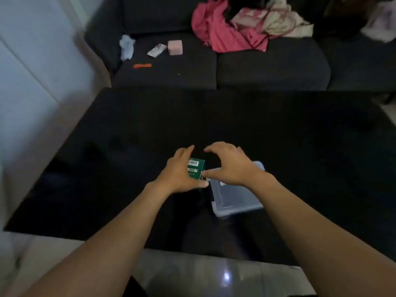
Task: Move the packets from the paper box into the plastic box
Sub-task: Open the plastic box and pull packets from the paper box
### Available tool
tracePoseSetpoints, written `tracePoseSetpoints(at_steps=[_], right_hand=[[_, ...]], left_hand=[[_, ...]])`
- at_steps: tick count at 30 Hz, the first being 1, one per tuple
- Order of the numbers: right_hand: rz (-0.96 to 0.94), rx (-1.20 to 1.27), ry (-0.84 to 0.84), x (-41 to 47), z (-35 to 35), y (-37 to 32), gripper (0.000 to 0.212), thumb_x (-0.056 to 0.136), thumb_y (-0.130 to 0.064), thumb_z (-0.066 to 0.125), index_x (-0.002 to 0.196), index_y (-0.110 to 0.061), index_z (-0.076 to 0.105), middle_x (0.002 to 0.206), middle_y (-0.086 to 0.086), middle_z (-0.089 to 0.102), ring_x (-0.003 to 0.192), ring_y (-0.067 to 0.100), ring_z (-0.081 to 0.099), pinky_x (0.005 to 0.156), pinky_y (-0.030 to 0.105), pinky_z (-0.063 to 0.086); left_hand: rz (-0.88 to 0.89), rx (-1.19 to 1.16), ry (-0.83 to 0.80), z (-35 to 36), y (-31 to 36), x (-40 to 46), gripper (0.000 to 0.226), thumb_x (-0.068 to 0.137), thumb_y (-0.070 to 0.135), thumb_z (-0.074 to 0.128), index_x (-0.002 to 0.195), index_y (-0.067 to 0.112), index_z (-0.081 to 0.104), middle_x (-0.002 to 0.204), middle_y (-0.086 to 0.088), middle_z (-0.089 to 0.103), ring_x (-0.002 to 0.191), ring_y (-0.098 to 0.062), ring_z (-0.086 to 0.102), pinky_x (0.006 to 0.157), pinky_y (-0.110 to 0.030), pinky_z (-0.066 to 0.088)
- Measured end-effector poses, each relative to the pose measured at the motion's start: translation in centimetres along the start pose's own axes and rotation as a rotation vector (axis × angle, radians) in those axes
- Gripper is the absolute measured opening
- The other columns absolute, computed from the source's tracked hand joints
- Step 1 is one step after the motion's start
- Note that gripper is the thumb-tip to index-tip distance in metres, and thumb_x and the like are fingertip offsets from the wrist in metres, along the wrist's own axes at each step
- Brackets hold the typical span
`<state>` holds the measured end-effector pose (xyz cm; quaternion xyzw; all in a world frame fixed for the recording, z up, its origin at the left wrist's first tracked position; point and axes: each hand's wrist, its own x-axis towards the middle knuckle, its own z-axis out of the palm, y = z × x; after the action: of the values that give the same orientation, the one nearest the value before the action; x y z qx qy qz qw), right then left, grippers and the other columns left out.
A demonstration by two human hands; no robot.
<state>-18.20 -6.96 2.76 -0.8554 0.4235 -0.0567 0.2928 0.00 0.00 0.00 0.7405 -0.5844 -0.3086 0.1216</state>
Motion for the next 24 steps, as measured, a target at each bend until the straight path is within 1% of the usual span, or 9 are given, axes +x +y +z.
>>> tracePoseSetpoints(at_steps=[1, 3, 7, 12, 14, 16, 19, 22, 24], right_hand=[[-0.008, -0.063, -0.019, 0.1, 1.1, 0.6, 0.079, 0.08, -0.058, 0.073, 0.147, -0.031, 0.042, 0.151, -0.005, 0.046, 0.14, 0.018, 0.041, 0.119, 0.058, 0.025], [-0.057, -0.117, -0.02, 0.3, 3.5, 1.8, 0.077, 0.081, -0.061, 0.069, 0.147, -0.031, 0.042, 0.147, -0.004, 0.051, 0.135, 0.018, 0.047, 0.117, 0.06, 0.028], [-0.059, -0.343, 0.131, 0.3, 6.8, 3.2, 0.061, 0.087, -0.058, 0.062, 0.14, -0.03, 0.05, 0.13, -0.004, 0.064, 0.12, 0.018, 0.059, 0.109, 0.042, 0.04], [-0.005, 0.3, 0.452, -1.0, 6.9, 0.9, 0.037, 0.089, -0.022, 0.069, 0.126, -0.023, 0.066, 0.122, -0.006, 0.068, 0.112, 0.006, 0.062, 0.095, 0.022, 0.051], [-0.127, 0.224, 0.39, -1.5, 5.6, -1.7, 0.039, 0.09, -0.022, 0.071, 0.129, -0.021, 0.065, 0.125, -0.007, 0.064, 0.111, 0.002, 0.057, 0.088, 0.012, 0.045], [-0.235, 0.023, 0.224, -1.2, 4.1, -3.4, 0.045, 0.087, -0.026, 0.074, 0.13, -0.02, 0.062, 0.121, -0.008, 0.062, 0.104, 0.003, 0.059, 0.084, 0.016, 0.046], [-0.229, -0.015, -0.002, -1.1, 3.8, -4.2, 0.054, 0.082, -0.027, 0.079, 0.132, -0.024, 0.058, 0.115, -0.01, 0.064, 0.098, 0.003, 0.064, 0.079, 0.022, 0.054], [-0.249, -0.077, -0.011, -1.2, 5.0, -3.3, 0.062, 0.074, -0.03, 0.086, 0.129, -0.026, 0.058, 0.113, -0.011, 0.066, 0.098, 0.004, 0.065, 0.081, 0.025, 0.058], [-0.287, -0.008, 0.094, -0.9, 6.3, -2.4, 0.061, 0.075, -0.031, 0.086, 0.129, -0.024, 0.059, 0.112, -0.009, 0.067, 0.099, 0.003, 0.066, 0.083, 0.027, 0.059]], left_hand=[[0.043, 0.031, -0.013, 0.7, -0.6, 0.3, 0.127, 0.06, 0.061, 0.087, 0.16, 0.033, 0.014, 0.165, 0.006, 0.014, 0.147, -0.027, 0.031, 0.115, -0.051, 0.039], [0.143, 0.145, 0.012, 1.7, -2.0, 1.0, 0.119, 0.057, 0.054, 0.091, 0.155, 0.034, 0.025, 0.154, 0.01, 0.026, 0.133, -0.019, 0.046, 0.106, -0.046, 0.048], [0.209, 0.183, 0.115, 2.0, -3.8, 1.6, 0.111, 0.065, 0.045, 0.091, 0.155, 0.035, 0.028, 0.136, 0.011, 0.036, 0.119, -0.014, 0.052, 0.1, -0.042, 0.051], [0.182, 0.032, 0.292, 2.6, -4.4, -0.5, 0.121, 0.061, 0.04, 0.095, 0.159, 0.033, 0.024, 0.131, 0.002, 0.05, 0.124, -0.021, 0.053, 0.105, -0.042, 0.047], [0.19, -0.104, 0.324, 1.9, -4.2, -2.2, 0.125, 0.054, 0.03, 0.099, 0.156, 0.031, 0.028, 0.135, -0.001, 0.057, 0.125, -0.021, 0.056, 0.104, -0.044, 0.05], [0.236, -0.208, 0.299, 1.0, -3.6, -2.5, 0.12, 0.05, 0.021, 0.101, 0.149, 0.028, 0.033, 0.127, 0.001, 0.06, 0.115, -0.018, 0.062, 0.096, -0.039, 0.056], [0.289, -0.241, 0.273, 1.2, -4.4, -3.2, 0.113, 0.049, 0.014, 0.101, 0.14, 0.032, 0.036, 0.124, 0.004, 0.059, 0.11, -0.013, 0.063, 0.092, -0.036, 0.057], [0.29, -0.38, 0.297, 3.2, -6.1, -3.5, 0.111, 0.049, 0.015, 0.101, 0.138, 0.038, 0.039, 0.134, 0.006, 0.058, 0.121, -0.012, 0.061, 0.098, -0.045, 0.056], [0.32, -0.378, 0.313, 3.4, -6.3, -3.3, 0.12, 0.049, 0.023, 0.101, 0.146, 0.04, 0.032, 0.143, 0.01, 0.051, 0.129, -0.01, 0.054, 0.106, -0.043, 0.051]])
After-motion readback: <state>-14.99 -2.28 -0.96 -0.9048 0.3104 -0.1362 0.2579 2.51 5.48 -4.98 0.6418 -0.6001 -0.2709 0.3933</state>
